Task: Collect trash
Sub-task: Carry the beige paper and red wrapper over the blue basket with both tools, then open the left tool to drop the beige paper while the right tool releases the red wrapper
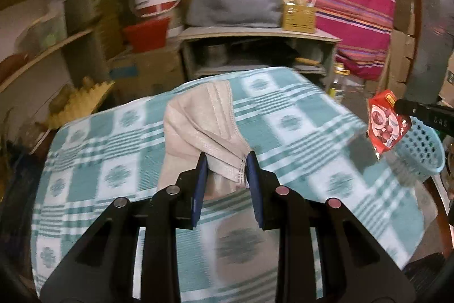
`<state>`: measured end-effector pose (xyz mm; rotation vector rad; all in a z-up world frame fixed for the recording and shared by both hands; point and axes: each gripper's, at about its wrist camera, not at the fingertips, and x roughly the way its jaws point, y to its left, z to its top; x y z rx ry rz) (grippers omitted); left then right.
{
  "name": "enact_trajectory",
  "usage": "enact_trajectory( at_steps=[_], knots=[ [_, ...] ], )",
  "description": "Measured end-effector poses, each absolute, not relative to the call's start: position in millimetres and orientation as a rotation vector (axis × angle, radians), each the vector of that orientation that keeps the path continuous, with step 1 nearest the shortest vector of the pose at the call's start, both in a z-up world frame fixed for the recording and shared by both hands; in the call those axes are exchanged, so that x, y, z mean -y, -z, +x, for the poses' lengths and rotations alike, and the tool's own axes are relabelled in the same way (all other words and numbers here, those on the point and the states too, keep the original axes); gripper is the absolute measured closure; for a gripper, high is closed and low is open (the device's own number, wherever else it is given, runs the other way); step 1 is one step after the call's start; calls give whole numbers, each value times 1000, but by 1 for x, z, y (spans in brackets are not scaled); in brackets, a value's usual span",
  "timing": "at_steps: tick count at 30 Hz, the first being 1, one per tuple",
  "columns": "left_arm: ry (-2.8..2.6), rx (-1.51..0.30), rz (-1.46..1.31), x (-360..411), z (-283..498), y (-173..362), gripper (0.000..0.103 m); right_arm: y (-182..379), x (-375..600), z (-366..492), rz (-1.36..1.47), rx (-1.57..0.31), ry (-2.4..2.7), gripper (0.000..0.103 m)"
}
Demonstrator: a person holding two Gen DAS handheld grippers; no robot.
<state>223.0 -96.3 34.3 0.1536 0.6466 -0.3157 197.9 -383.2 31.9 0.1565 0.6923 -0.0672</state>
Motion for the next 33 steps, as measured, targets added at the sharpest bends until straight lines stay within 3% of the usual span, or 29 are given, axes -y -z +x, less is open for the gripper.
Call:
enact_trajectory(
  at_steps=[8, 26, 33],
  knots=[
    [451, -628, 159, 196, 205, -42, 76, -36, 485, 149, 186, -670, 196, 100],
    [713, -592, 258, 388, 175, -39, 76, -26, 599, 117, 223, -672, 351, 100],
    [738, -605, 268, 415, 179, -33, 67, -21, 614, 122, 238, -673, 355, 100]
  ],
)
